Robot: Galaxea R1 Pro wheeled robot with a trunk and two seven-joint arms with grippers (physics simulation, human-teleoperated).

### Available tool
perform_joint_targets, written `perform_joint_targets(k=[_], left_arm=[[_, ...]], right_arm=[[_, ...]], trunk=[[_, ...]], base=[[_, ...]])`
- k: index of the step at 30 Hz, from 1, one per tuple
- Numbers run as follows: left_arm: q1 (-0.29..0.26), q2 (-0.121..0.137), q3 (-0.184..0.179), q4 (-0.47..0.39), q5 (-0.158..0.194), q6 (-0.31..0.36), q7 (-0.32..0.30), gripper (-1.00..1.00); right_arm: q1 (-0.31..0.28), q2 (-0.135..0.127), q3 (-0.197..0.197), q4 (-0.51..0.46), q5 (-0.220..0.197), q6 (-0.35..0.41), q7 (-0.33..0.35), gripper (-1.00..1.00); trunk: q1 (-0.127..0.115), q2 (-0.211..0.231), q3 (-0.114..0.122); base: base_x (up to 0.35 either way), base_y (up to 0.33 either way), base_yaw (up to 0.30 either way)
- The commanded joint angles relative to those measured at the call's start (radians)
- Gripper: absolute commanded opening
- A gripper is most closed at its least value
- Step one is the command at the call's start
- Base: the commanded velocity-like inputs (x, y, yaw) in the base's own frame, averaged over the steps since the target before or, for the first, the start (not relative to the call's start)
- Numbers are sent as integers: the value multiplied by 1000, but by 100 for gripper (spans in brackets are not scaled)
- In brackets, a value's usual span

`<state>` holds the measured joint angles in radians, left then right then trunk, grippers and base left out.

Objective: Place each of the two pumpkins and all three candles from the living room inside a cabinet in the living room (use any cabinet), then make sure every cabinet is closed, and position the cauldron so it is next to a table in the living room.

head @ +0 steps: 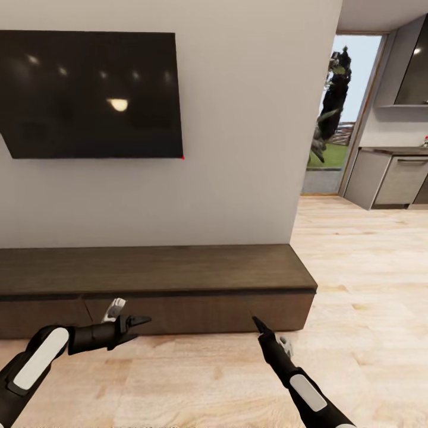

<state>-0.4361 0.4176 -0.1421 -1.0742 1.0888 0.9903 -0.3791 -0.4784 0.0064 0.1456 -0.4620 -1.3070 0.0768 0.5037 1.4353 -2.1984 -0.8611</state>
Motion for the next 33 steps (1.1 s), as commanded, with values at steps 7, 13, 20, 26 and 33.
perform_joint_targets(k=[7, 13, 20, 26, 33], left_arm=[[0, 4, -1, 37, -7, 1, -69, 100], [0, 4, -2, 39, -6, 1, -72, 100], [0, -5, -4, 39, -7, -1, -72, 100], [0, -10, -9, 39, -7, -1, -72, 100], [0, -11, -20, 39, -6, -1, -72, 100]], right_arm=[[-1, -1, 3, 5, -26, -39, 23, 100], [-1, -5, 3, 7, -30, -32, 135, 100], [-1, -4, 5, 7, -46, -34, 163, 100], [-1, -3, 4, 6, -46, -40, 170, 100], [0, -6, 3, 6, -52, -39, 194, 100]], trunk=[[27, -50, -23], [50, -92, -42], [77, -141, -64], [100, -183, -82], [126, -232, -104]], base=[[0, 0, 0], [0, 0, 0], [0, 0, 0], [0, 0, 0], [0, 0, 0]])
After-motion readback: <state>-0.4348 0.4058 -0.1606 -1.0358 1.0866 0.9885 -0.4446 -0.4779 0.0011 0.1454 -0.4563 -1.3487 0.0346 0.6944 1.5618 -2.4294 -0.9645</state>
